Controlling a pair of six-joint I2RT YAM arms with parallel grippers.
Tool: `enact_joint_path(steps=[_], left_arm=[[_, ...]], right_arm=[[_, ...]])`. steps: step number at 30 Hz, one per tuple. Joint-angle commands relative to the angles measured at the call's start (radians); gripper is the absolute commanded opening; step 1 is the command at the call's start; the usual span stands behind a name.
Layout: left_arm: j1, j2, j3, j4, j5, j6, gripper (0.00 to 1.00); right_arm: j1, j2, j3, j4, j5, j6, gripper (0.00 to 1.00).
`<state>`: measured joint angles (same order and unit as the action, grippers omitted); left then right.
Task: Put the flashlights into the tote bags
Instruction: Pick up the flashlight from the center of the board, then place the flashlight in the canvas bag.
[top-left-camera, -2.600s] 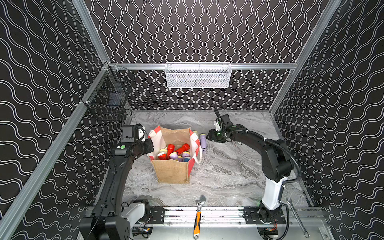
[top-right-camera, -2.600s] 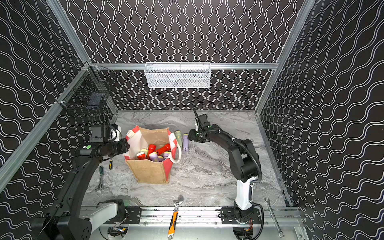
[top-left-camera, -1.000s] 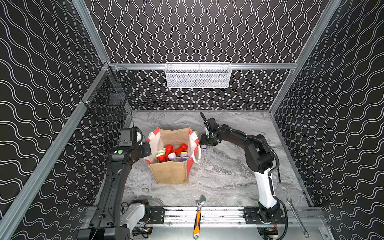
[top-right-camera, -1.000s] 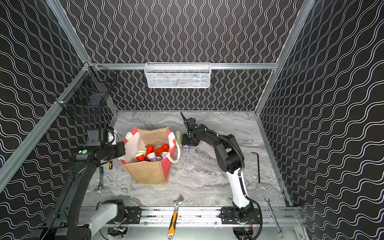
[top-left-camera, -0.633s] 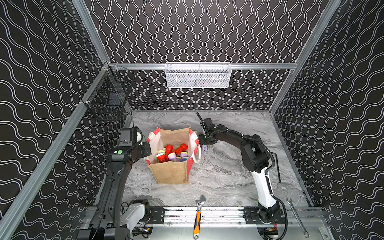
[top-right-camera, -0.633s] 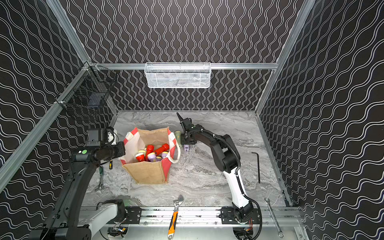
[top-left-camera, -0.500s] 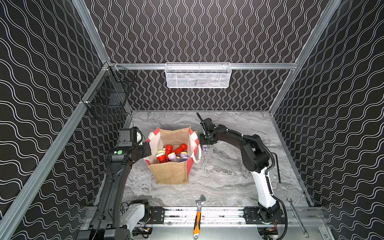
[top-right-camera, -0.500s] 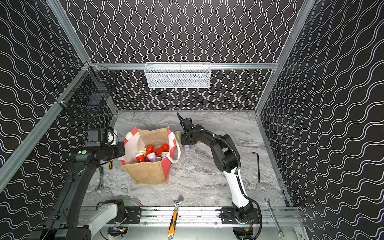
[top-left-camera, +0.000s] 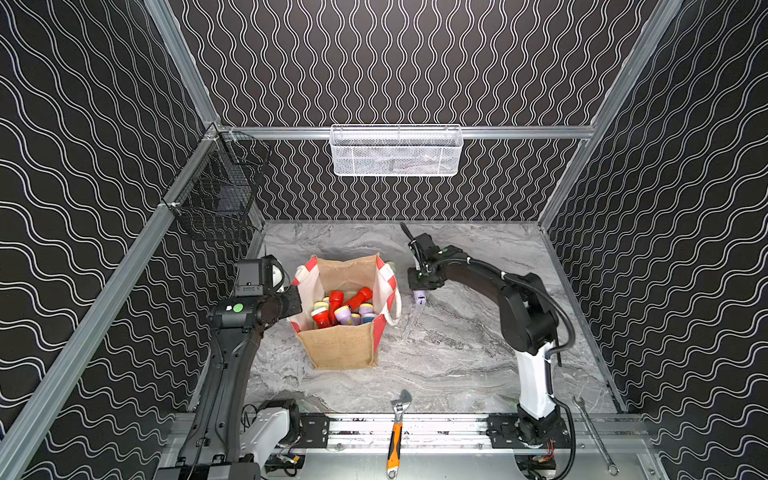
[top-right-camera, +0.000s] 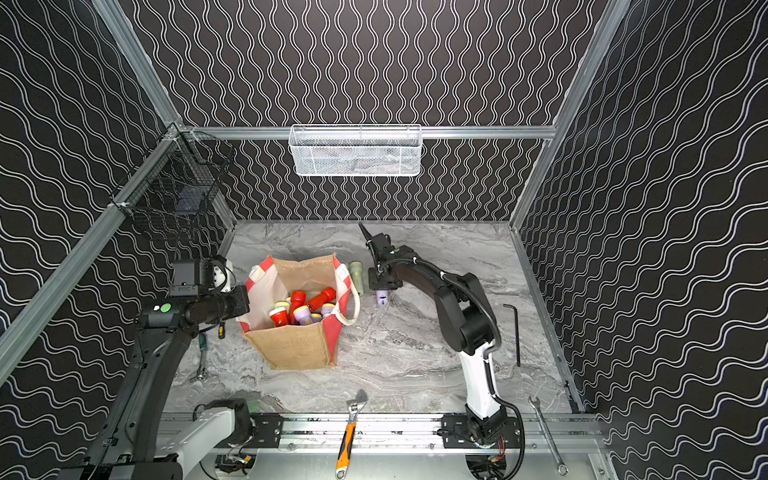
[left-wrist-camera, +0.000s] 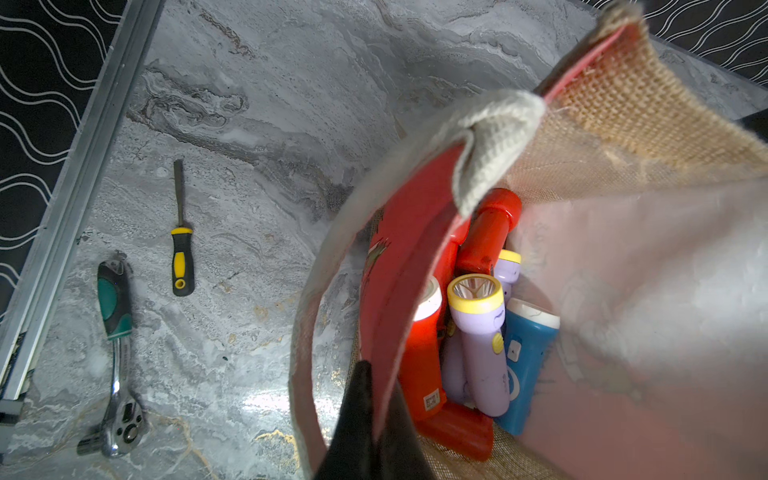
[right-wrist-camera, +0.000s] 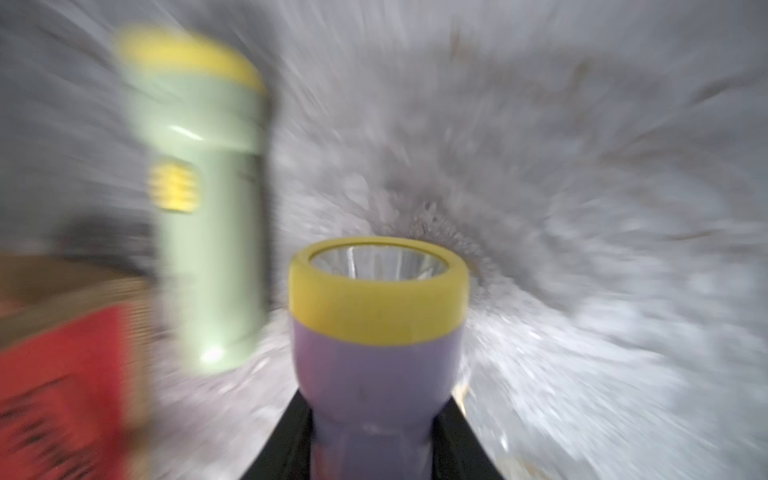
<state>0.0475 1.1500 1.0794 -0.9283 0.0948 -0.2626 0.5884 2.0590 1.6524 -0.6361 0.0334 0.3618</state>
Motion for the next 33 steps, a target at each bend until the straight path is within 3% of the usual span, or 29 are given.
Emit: enact_joint_path(steps=[1, 8, 14, 24, 33], left_arm=[[0.002, -0.001, 0.007, 0.059, 0.015, -0.01, 0.0], [0.002, -0.005, -0.003, 0.06, 0.013, -0.01, 0.0], [0.002, -0.004, -0.001, 0.066, 0.026, -0.013, 0.0], [0.003, -0.007, -0.015, 0.073, 0.029, -0.02, 0.0], [0.002, -0.016, -0.012, 0.073, 0.028, -0.016, 0.0]], right_arm=[[0.003, -0.076, 0.011, -0.012, -0.021, -0.012, 0.26], [0.004, -0.262, 0.014, 0.043, -0.129, 0.025, 0.26], [0.068, -0.365, 0.07, 0.069, -0.137, 0.019, 0.26], [0.22, -0.398, 0.12, 0.169, -0.175, 0.088, 0.26], [0.34, -0.277, 0.156, 0.239, -0.224, 0.154, 0.26]])
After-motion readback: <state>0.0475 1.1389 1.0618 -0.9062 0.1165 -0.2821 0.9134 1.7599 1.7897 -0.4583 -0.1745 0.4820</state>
